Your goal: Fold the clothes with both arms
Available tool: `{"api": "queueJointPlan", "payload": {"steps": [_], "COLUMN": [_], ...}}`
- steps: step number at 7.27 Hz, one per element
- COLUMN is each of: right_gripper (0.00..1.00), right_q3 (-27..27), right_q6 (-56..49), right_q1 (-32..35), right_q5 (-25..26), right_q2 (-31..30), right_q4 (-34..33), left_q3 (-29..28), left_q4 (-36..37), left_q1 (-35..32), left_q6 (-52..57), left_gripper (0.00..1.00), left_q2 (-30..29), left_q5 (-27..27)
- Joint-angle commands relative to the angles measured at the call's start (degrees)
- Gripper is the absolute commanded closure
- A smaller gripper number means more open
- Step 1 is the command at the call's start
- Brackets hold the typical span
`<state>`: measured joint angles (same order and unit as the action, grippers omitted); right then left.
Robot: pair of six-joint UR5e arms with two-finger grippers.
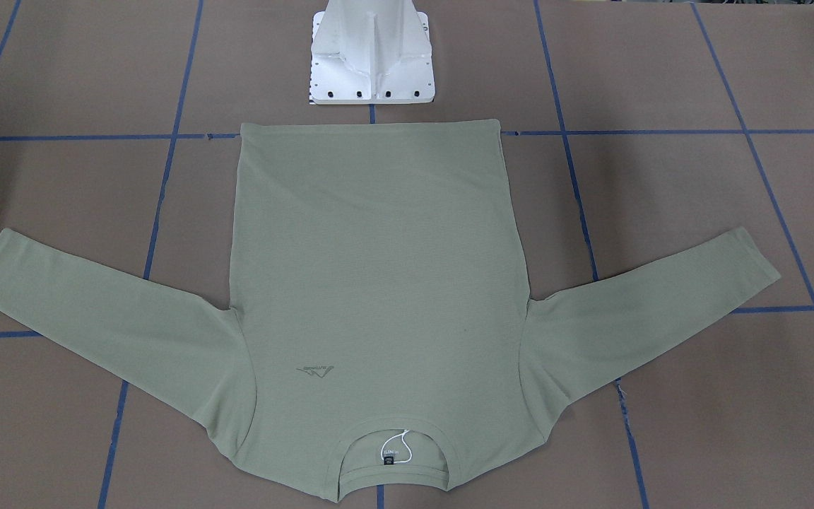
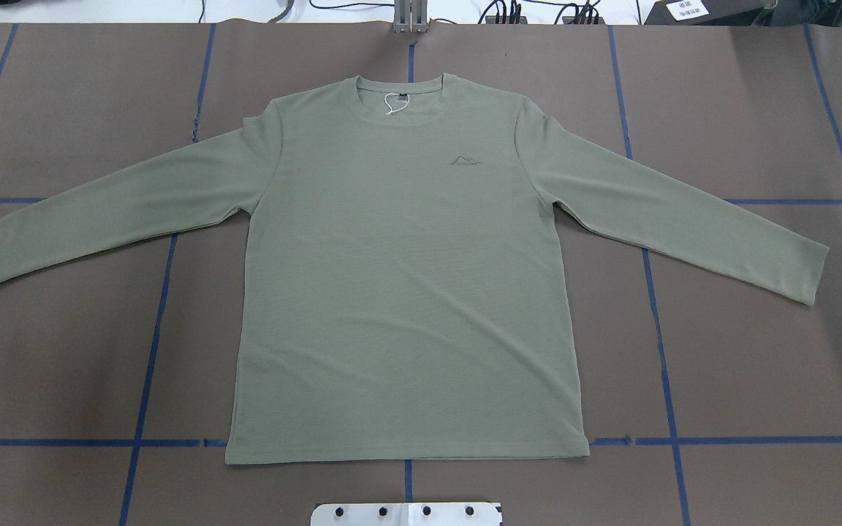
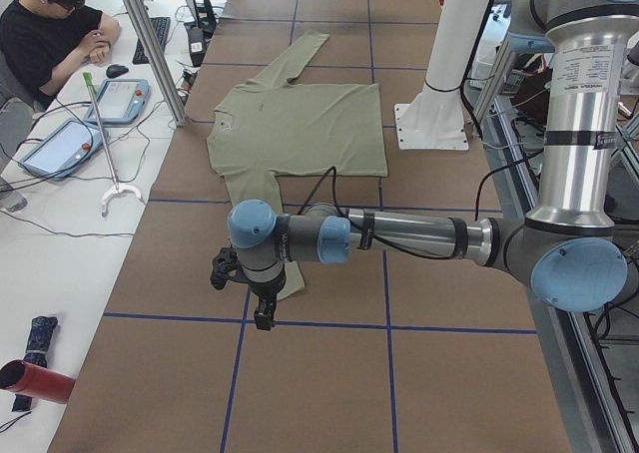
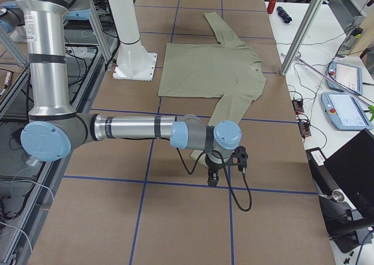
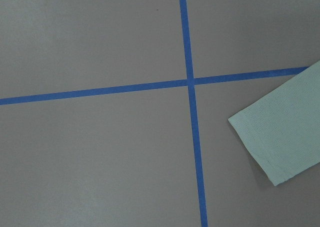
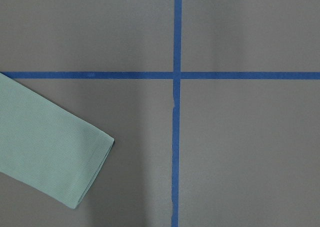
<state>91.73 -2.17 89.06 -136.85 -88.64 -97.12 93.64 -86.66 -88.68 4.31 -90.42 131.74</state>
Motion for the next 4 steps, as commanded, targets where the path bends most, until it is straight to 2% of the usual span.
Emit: {"api": "queueJointPlan", "payload": {"steps": [1, 4], "right_gripper": [0.0, 0.0], "right_q3": [0.81, 0.99], "right_q6": [0.06, 0.15], "right_q1": [0.06, 0.06], "right_q5": [0.01, -0.08], "right_q2": [0.31, 0.66], "right_q4": [-0.17, -0.09], "left_q3": [0.05, 0.05], "left_q4": [-0.09, -0.26], "left_q1": [0.0, 0.09], "left_q6": [0.08, 0.43], "left_gripper": [0.0, 0.0], "left_q2": [0.67, -0.11], "left_q5": [0.01, 0.01]}}
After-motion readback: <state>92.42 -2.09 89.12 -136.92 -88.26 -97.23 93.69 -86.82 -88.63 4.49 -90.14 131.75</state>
